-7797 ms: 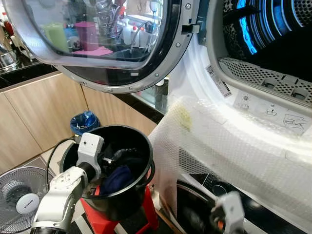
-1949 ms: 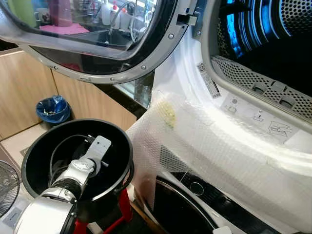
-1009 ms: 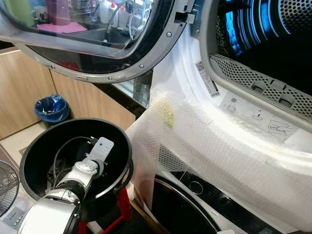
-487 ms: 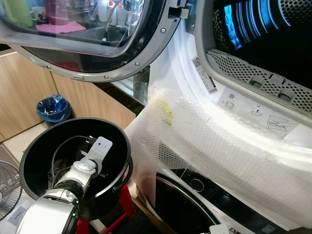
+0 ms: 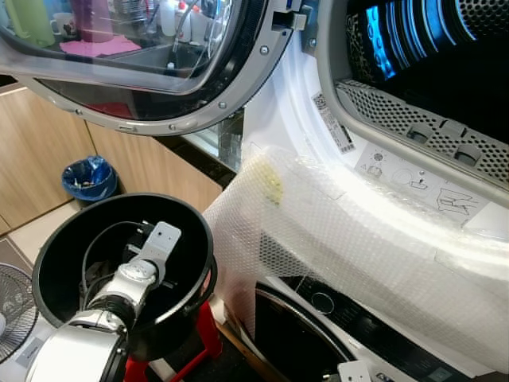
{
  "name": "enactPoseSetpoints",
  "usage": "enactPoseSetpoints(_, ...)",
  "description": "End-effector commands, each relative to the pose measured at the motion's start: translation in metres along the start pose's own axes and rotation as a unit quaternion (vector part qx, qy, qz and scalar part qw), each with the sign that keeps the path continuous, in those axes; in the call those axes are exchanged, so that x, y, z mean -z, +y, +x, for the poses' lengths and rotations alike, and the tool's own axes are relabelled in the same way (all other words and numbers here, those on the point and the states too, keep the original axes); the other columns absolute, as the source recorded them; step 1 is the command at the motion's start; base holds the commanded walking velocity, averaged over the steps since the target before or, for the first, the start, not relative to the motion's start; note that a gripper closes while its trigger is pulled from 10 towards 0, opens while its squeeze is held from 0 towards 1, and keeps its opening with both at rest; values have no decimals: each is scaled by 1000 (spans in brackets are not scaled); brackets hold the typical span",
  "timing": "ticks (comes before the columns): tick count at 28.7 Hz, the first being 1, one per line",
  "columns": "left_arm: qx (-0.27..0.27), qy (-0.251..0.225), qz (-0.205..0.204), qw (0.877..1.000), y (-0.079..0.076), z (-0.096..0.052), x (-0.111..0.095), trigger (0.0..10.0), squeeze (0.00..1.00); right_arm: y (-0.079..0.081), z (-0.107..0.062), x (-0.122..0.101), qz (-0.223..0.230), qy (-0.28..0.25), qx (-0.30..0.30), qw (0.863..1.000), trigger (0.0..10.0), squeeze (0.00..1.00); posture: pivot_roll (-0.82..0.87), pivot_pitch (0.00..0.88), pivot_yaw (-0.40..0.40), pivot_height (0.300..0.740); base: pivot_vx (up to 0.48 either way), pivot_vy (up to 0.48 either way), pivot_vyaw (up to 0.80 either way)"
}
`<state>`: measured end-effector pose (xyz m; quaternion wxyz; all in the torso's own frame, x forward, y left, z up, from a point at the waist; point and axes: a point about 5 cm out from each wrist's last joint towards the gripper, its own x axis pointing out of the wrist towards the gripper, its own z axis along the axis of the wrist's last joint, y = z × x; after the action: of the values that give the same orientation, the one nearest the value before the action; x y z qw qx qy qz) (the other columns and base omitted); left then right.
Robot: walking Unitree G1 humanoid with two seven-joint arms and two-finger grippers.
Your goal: Clothes washing
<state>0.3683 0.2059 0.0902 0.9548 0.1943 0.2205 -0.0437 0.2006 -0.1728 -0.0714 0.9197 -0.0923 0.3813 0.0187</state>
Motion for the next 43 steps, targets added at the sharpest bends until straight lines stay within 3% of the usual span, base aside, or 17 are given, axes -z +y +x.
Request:
enactPoseSetpoints(1, 18, -87, -18, 996, 5, -3, -22, 0, 0, 5, -1, 5, 7, 9, -4, 1000, 10000, 0, 150, 90, -63, 740, 0, 0, 0)
enactPoseSetpoints(4, 61, -155, -36, 985, 15, -16, -41, 0, 0, 8, -1, 4, 9, 8, -9, 1000, 10000, 0, 163, 87, -62, 740, 0, 0, 0)
enactPoseSetpoints(9, 67, -186, -56, 979, 29, -29, -55, 0, 0, 10, 0, 2, 8, 9, -13, 1000, 10000, 0, 199, 97, -70, 740, 0, 0, 0)
enactPoseSetpoints(11, 128, -211, -65, 967, 31, -47, -68, 0, 0, 13, 0, 1, 8, 8, -20, 1000, 10000, 0, 215, 101, -73, 740, 0, 0, 0)
enactPoseSetpoints(14, 188, -221, -68, 955, 25, -60, -74, 0, 0, 15, 1, 0, 8, 8, -22, 1000, 10000, 0, 224, 101, -74, 740, 0, 0, 0)
enactPoseSetpoints(21, 199, -211, -75, 954, 24, -72, -74, 0, 0, 15, 1, 0, 8, 8, -22, 1000, 10000, 0, 224, 101, -74, 740, 0, 0, 0)
enactPoseSetpoints(22, 300, -260, -44, 917, 12, -96, -97, 0, 0, 16, 2, -2, 9, 8, -23, 1000, 10000, 0, 254, 98, -62, 740, 0, 0, 0)
enactPoseSetpoints(24, 478, -328, 7, 815, -19, -136, -136, 0, 0, 18, 3, -6, 12, 7, -26, 1000, 10000, 0, 259, 96, -54, 740, 0, 0, 0)
enactPoseSetpoints(25, 478, -328, 7, 815, -19, -136, -136, 0, 0, 18, 3, -6, 12, 7, -26, 1000, 10000, 0, 259, 96, -54, 740, 0, 0, 0)
enactPoseSetpoints(26, 524, -344, 23, 779, -29, -147, -147, 0, 0, 19, 4, -8, 13, 6, -27, 1000, 10000, 0, 257, 94, -51, 740, 0, 0, 0)
enactPoseSetpoints(28, 554, -365, 33, 747, -46, -150, -164, 0, 0, 19, 4, -9, 15, 6, -26, 1000, 10000, 0, 255, 89, -45, 740, 0, 0, 0)
enactPoseSetpoints(29, 576, -382, 39, 722, -61, -153, -178, 0, 0, 19, 4, -10, 17, 5, -25, 1000, 10000, 0, 248, 84, -37, 740, 0, 0, 0)
enactPoseSetpoints(30, 583, -388, 39, 713, -65, -155, -182, 0, 0, 19, 4, -10, 18, 5, -25, 1000, 10000, 0, 248, 84, -37, 740, 0, 0, 0)
enactPoseSetpoints(32, 608, -406, 40, 681, -81, -162, -195, 0, 0, 18, 4, -9, 22, 6, -21, 1000, 10000, 0, 238, 80, -29, 740, 0, 0, 0)
enactPoseSetpoints(34, 623, -411, 40, 664, -88, -168, -201, 0, 0, 18, 4, -9, 26, 6, -18, 999, 10000, 0, 235, 79, -27, 740, 0, 0, 0)
enactPoseSetpoints(41, 635, -406, 41, 656, -88, -170, -202, 0, 0, 18, 4, -9, 26, 7, -18, 999, 10000, 0, 235, 79, -27, 740, 0, 0, 0)
enactPoseSetpoints(43, 679, -359, 27, 640, -117, -159, -183, 0, 0, 12, 2, -2, 39, 10, -3, 999, 10000, 0, 188, 80, -6, 740, 0, 0, 0)
